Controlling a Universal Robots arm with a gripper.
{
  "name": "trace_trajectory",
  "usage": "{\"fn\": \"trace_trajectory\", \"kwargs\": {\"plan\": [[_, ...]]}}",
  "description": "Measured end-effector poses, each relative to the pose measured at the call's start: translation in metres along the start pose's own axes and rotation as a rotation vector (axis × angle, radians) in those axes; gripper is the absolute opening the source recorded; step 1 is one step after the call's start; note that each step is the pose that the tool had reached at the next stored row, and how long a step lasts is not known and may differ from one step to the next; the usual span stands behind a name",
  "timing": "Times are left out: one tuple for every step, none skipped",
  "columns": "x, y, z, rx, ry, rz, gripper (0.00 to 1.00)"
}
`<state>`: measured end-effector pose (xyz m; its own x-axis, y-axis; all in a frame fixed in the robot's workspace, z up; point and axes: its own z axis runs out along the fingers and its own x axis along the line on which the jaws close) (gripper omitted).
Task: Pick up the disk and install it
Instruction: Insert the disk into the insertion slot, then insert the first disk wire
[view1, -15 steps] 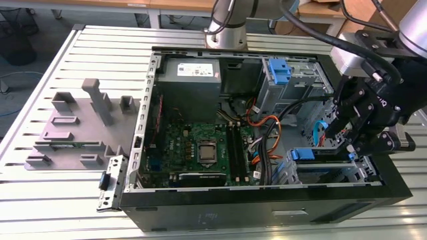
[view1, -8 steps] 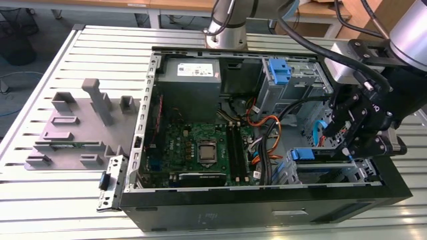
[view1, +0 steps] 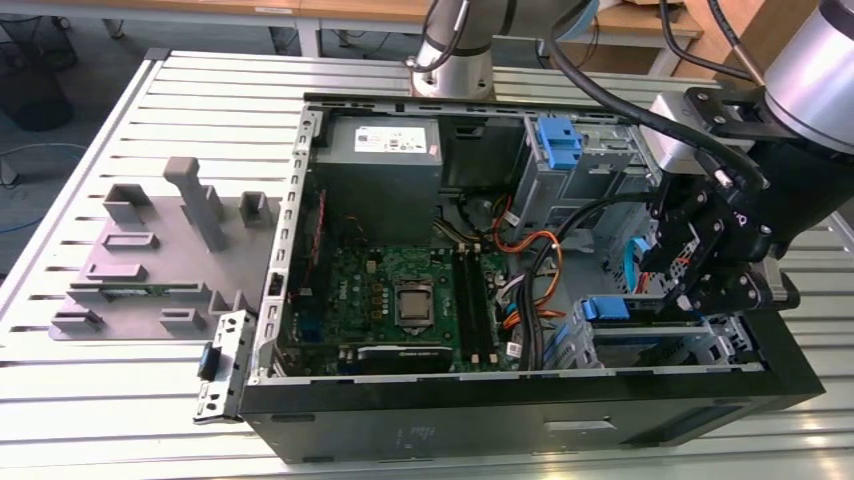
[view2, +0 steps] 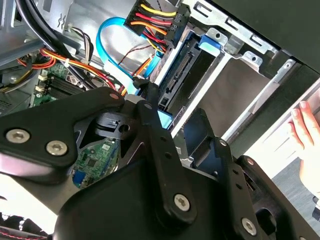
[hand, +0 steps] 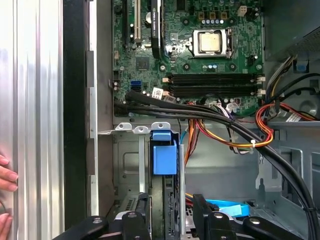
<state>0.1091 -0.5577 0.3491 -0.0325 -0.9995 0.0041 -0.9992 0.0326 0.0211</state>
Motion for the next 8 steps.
{"fn": "trace_trajectory", "kwargs": {"plan": [[0.0000,0.0000,-0.0001,0.0000,0.0003,0.000,0.48],[0.0000,0.0000,0.0000,0.0000,0.0003,0.000,0.48],[0.0000,0.0000,0.0001,0.0000,0.0001,0.000,0.48],[0.0000,0.0000,0.0001,0.0000,0.0001,-0.001,0.48],[0.0000,0.0000,0.0001,0.0000,0.0001,-0.001,0.48],[0.0000,0.0000,0.0001,0.0000,0.0001,-0.001,0.48],[0.0000,0.0000,0.0001,0.0000,0.0001,-0.001,0.48],[0.0000,0.0000,0.0000,0.0000,0.0001,-0.001,0.48]]}}
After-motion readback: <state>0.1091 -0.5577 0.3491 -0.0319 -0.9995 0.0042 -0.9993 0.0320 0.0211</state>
